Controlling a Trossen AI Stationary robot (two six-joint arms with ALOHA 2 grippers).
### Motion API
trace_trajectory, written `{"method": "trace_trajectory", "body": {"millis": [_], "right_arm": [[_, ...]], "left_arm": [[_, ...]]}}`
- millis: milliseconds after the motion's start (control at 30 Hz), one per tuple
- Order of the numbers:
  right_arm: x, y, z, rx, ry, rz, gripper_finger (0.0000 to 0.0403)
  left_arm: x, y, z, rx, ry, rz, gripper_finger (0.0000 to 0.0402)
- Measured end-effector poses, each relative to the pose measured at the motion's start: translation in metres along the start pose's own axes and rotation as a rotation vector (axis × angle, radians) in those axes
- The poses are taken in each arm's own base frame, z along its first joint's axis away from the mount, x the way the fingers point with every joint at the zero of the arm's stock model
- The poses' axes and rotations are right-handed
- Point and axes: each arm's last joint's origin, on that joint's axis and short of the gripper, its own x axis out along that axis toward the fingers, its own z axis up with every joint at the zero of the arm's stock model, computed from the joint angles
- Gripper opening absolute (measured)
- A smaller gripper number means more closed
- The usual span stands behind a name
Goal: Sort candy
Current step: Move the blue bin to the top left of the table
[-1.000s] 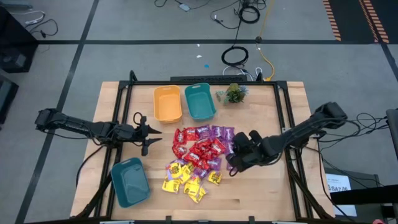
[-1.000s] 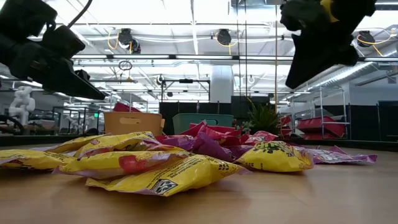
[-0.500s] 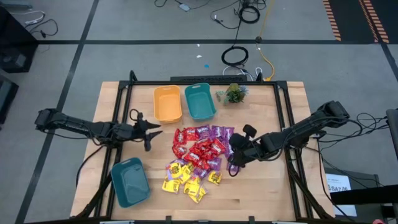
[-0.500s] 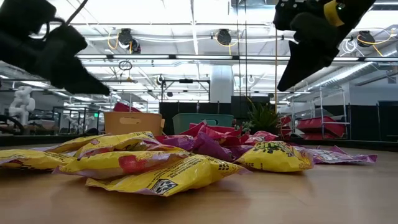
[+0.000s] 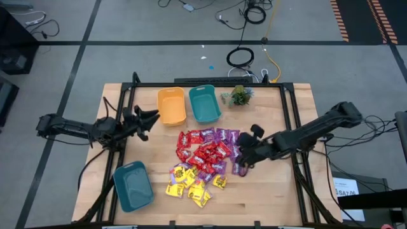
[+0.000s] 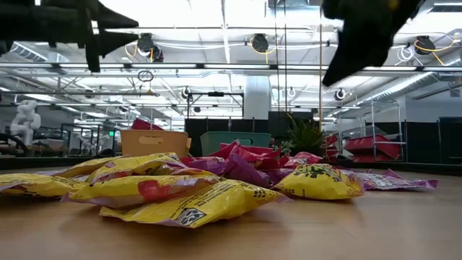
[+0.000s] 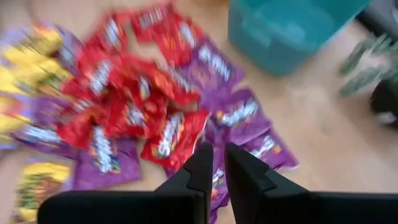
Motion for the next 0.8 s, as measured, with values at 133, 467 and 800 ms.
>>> {"method": "trace_trajectory", "body": {"millis": [133,467,800], "right_arm": [[-0.042,-0.028,0.001,-0.050,-0.053,-0.006,0.0031],[-0.069,-0.052,-0.001,-0.057,-0.002,0.113,0.0031],[-0.065,-0.056,0.003,0.204,-0.007,0.065,0.0031]], "left_arm": [[0.003,-0.003,0.011,0.033,0.007,0.084,0.0148],[0.007,-0.009,0.032,0.165,0.126,0.196,0.0150],[0.000,-0.016,0.067,0.312,0.337,0.216,0.0215]]}}
